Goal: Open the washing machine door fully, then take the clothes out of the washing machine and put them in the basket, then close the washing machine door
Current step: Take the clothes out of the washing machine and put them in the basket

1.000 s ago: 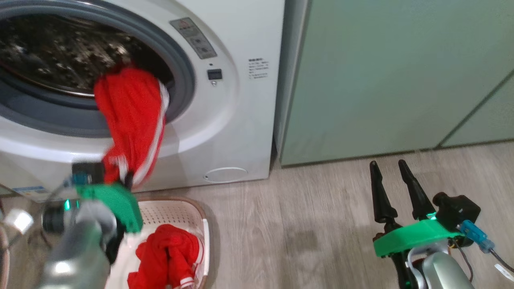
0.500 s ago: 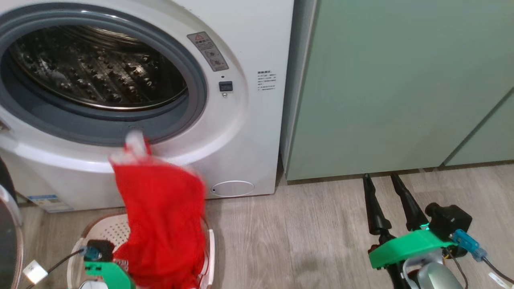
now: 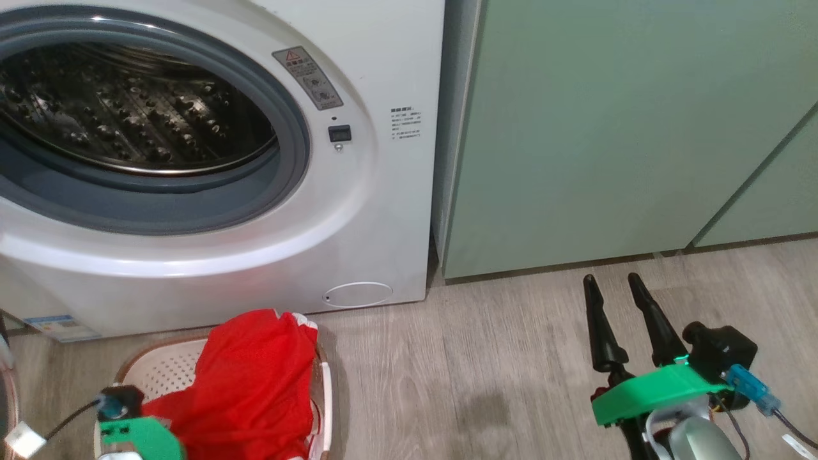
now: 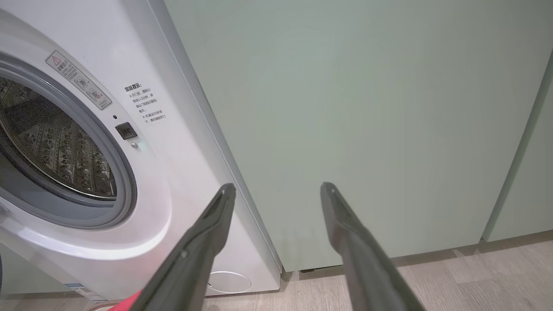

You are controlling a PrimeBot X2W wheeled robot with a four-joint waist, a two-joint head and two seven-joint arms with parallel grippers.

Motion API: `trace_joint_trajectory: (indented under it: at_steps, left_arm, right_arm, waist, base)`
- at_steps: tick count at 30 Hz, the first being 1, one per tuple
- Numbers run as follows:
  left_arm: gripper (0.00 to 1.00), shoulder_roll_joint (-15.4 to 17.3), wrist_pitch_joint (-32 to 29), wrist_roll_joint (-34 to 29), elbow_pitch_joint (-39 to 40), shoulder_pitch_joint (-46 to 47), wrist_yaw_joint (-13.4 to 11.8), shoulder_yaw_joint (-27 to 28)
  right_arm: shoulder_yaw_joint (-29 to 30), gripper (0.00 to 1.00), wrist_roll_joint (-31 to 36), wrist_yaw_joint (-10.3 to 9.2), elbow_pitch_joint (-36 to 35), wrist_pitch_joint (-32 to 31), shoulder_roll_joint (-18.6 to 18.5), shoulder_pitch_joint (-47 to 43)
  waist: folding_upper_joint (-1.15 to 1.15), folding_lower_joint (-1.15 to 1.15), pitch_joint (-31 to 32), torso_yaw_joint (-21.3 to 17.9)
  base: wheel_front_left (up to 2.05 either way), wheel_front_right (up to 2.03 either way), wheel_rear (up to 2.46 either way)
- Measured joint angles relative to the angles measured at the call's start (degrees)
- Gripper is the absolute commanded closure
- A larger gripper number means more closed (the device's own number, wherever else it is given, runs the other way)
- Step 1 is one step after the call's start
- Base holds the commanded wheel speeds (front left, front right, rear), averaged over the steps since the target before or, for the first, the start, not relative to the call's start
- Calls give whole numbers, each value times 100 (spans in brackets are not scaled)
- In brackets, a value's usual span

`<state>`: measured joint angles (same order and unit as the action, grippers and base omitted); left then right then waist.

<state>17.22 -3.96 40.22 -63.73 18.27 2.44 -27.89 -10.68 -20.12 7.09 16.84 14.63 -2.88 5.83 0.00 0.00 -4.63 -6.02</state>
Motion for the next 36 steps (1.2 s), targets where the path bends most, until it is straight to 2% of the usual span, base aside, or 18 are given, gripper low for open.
trace_joint_trajectory:
  at_steps: [7,13,19,24,29,33,35,36]
  left_arm:
    - [100,192,-389,14,-171,54,-200,-7]
    - [100,189,-334,52,-107,79,-189,-15]
    - [100,-13,-208,74,-73,524,-42,-25]
    - [100,-288,-327,78,-504,1170,58,-44]
    - [100,-447,-677,334,-826,1373,63,65]
    - [98,-456,-641,422,-931,1379,-29,146]
    - [18,-456,-610,424,-940,1383,-46,148]
    - [0,-457,-609,424,-948,1393,-47,147]
  right_arm:
    - [44,0,8,0,-7,0,0,-1]
    - [34,0,8,0,-20,0,0,8]
    - [26,0,100,0,-67,0,0,202]
    - [40,0,208,0,-148,0,0,592]
    - [120,0,309,0,-208,0,0,756]
    - [190,0,323,0,-256,0,0,855]
    - [198,0,336,0,-259,0,0,866]
    - [200,0,343,0,-259,1,0,874]
  waist:
    - [0,0,-85,46]
    - [0,0,-200,54]
    - [0,0,-527,15]
    - [0,0,-1071,-79]
    - [0,0,-1518,-197]
    - [0,0,-1752,-318]
    - [0,0,-1786,-345]
    - [0,0,-1808,-367]
  base:
    - [0,0,0]
    - [0,0,0]
    - [0,0,0]
    - [0,0,0]
    - [0,0,0]
    - [0,0,0]
    - [0,0,0]
    - [0,0,0]
